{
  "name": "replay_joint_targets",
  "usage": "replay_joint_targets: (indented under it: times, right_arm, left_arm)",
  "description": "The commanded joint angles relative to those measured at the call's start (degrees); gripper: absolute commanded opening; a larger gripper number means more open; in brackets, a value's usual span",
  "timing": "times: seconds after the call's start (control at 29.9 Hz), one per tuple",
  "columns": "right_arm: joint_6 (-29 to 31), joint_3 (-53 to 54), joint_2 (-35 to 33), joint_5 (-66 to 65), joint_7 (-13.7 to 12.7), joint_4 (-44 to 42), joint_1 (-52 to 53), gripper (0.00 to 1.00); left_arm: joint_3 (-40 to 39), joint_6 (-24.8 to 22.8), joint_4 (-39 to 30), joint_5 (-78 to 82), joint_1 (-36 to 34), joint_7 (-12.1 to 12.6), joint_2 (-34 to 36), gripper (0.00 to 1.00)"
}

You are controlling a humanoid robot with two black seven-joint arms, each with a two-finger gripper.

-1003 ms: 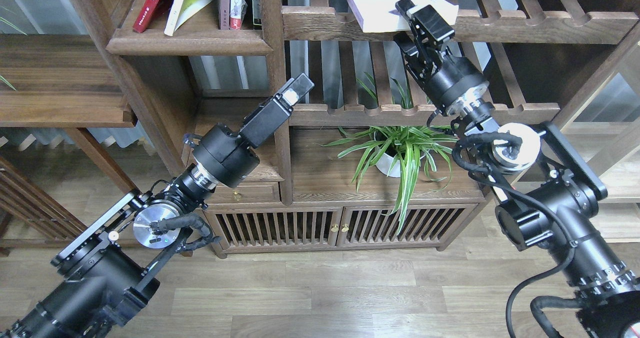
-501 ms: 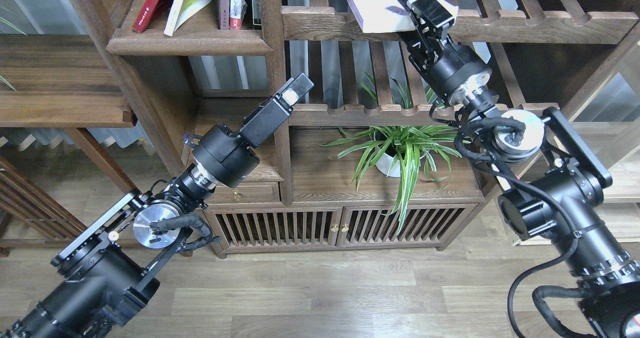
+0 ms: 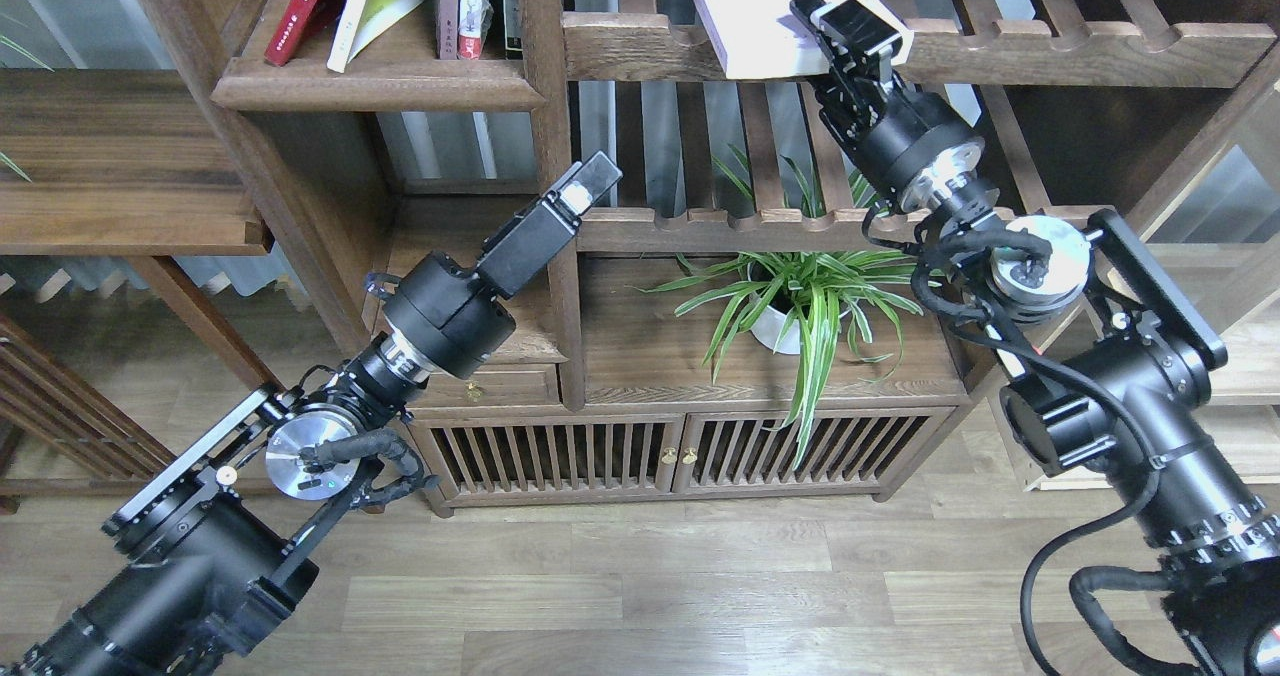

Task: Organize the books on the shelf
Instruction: 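Grasp the white book's edge with the right gripper and tilt it out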

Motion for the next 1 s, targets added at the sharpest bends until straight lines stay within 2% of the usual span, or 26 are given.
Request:
replay_joint_targets:
  times: [0.0, 0.33, 0.5, 0.6, 0.74, 0.84, 0.97]
  right_arm:
    - [0.01, -0.02, 0.07, -0.01, -0.54, -0.48, 0.09, 0.56]
    - [0.10, 0.24, 1.03, -0.10, -0.28, -1.54, 0.09, 0.39]
    - [0.10, 0.24, 1.03, -0.01, -0.28, -1.80, 0.35, 0.35]
    - [0.80, 0.41, 1.03, -0.01, -0.19, -1.80, 0.35, 0.28]
    - [1.06, 0.68, 1.30, -0.01, -0.02, -1.80, 0.35, 0.24]
    - [2.03, 1.03, 1.56, -0.01, 0.07, -1.80, 0.35, 0.20]
    - [6.41, 1.12, 1.56, 0.08, -0.01, -1.80, -0.35, 0.09]
  left_arm:
    - [0.01, 0.00, 0.04, 0.00, 0.00, -0.05, -0.12, 0.99]
    - [0.01, 0.00, 0.04, -0.09, 0.00, -0.23, -0.12, 0.99]
    - [-0.08, 0.00, 0.04, -0.09, 0.00, -0.31, -0.12, 0.99]
    - [0.01, 0.00, 0.04, -0.09, 0.00, -0.31, -0.12, 0.99]
    - [-0.08, 0.00, 0.04, -0.09, 0.00, -0.31, -0.12, 0.99]
    - [-0.08, 0.00, 0.04, -0.09, 0.00, -0.31, -0.12, 0.99]
    - [0.01, 0.00, 0.04, -0.09, 0.00, -0.14, 0.06, 0.99]
